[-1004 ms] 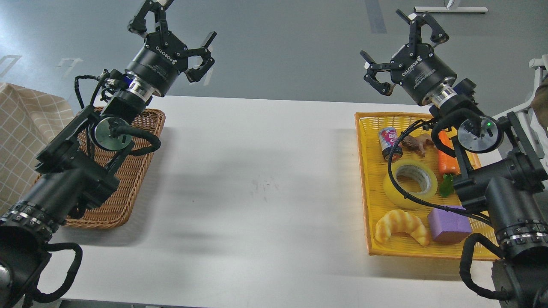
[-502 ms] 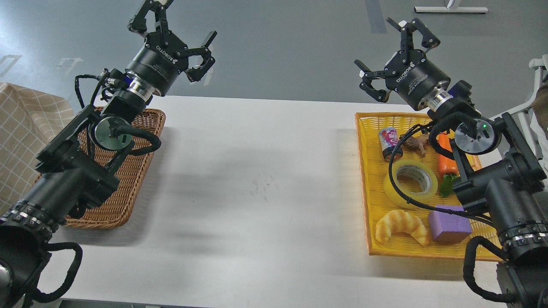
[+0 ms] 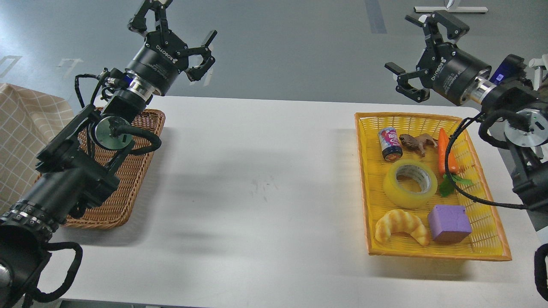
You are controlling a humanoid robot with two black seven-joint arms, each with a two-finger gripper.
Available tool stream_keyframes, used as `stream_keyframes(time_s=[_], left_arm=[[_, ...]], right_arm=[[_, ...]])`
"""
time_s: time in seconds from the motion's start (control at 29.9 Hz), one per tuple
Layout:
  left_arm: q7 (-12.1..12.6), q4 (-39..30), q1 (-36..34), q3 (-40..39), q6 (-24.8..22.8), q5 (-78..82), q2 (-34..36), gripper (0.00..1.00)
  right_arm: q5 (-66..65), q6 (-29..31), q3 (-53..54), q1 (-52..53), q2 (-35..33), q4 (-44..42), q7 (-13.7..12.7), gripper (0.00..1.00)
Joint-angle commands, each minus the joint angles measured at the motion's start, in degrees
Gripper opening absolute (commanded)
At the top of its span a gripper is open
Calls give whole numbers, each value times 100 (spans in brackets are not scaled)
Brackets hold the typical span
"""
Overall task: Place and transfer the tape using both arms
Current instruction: 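Move the right gripper over the yellow tray toward the tape roll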
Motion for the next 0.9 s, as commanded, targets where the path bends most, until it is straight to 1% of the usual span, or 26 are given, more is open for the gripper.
stream_keyframes(time_s=[0.0, 0.17, 0.23, 0.3, 0.37, 0.47, 0.54, 0.57, 0.74, 0.87], left_arm=[[1, -8, 1, 9, 0, 0, 7, 98], [1, -8, 1, 0, 0, 0, 16, 98], [1, -8, 1, 0, 0, 0, 25, 98], [1, -17, 1, 0, 0, 0, 34, 98], [1, -17, 1, 0, 0, 0, 34, 98], [1, -17, 1, 0, 0, 0, 25, 98], [1, -17, 1, -9, 0, 0, 16, 98], [1, -25, 1, -9, 0, 0, 16, 98], [1, -25, 1, -9, 0, 0, 16, 98], [-7, -25, 1, -9, 0, 0, 16, 98]], right_arm=[[-685, 0, -608, 27, -600, 486, -3, 100], [-1732, 0, -1198, 71, -1198, 874, -37, 100], [-1891, 0, -1339, 88, -1313, 944, -46, 100], [-2198, 0, -1619, 115, -1629, 1172, -64, 100], [-2374, 0, -1752, 106, -1779, 1348, -64, 100], [-2472, 0, -1770, 54, -1841, 1384, -64, 100], [-2839, 0, -1788, 1, -1920, 1384, -73, 100], [-3320, 0, -1788, -25, -1938, 1384, -73, 100], [-4702, 0, -1779, -219, -1894, 1402, -64, 100], [-4950, 0, -1779, -289, -1868, 1402, -64, 99]])
